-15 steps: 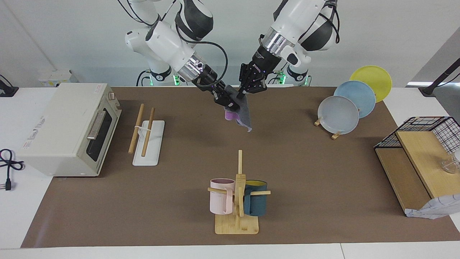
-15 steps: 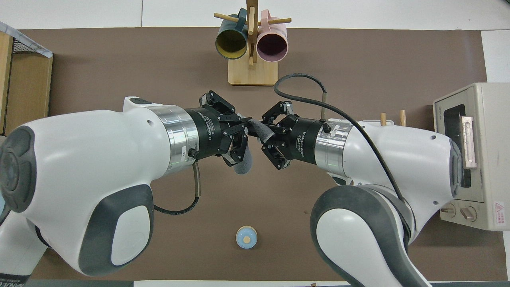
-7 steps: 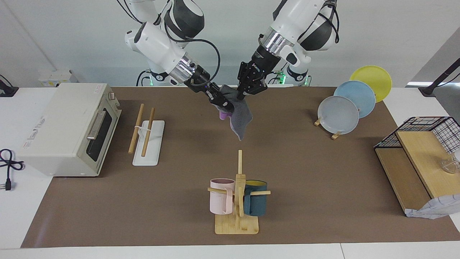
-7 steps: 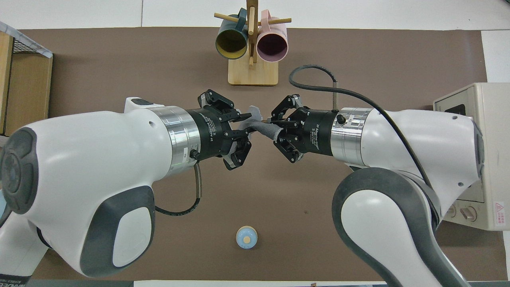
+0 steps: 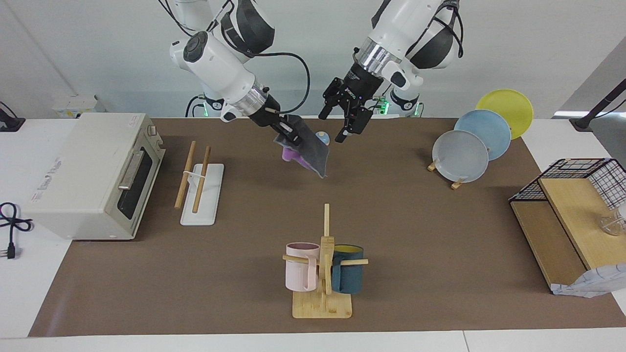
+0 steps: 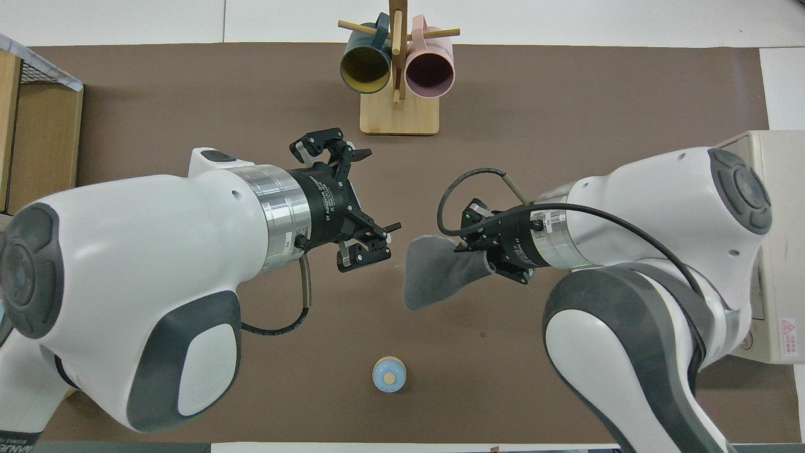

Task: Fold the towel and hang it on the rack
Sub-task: 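Grasp the towel with the right gripper while the left gripper releases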

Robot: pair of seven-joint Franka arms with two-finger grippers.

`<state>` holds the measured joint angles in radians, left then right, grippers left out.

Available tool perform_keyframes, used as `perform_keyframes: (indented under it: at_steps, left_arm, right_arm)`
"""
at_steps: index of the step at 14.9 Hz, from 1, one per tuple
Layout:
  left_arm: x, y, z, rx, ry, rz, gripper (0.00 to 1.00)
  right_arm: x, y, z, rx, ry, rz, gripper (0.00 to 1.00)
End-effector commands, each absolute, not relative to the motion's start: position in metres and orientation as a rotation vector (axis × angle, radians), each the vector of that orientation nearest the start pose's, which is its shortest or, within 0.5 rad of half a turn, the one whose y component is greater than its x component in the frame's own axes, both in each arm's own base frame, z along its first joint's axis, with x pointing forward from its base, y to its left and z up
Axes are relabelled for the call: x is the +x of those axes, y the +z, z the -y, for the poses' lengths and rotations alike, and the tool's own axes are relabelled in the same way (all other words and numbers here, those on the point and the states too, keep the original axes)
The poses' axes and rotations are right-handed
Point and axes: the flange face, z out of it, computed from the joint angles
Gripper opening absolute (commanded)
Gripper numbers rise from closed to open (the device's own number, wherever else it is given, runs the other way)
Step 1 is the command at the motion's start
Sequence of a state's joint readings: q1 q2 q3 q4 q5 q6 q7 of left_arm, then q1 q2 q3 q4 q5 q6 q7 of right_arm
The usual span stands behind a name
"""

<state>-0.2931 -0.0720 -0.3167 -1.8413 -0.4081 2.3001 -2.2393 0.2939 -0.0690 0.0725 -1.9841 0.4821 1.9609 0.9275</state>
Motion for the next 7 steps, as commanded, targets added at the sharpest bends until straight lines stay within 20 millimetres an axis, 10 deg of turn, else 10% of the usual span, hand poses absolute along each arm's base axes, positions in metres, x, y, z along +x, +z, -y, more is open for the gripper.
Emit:
perform_keyframes:
  at_steps: [1,7]
  left_arm:
    - [0.473,0.607,0.320,1.660,-0.252,-1.932,1.00]
    - [0.508,0.583,0.232,2.093,-0.075,-1.617,1.00]
  right_arm:
    - [0.490,0.506,-0.205,-2.759,0.272,-0.862,0.00]
    - [0.500,0.490,-0.112,-2.925,0.237,-0.742,0.00]
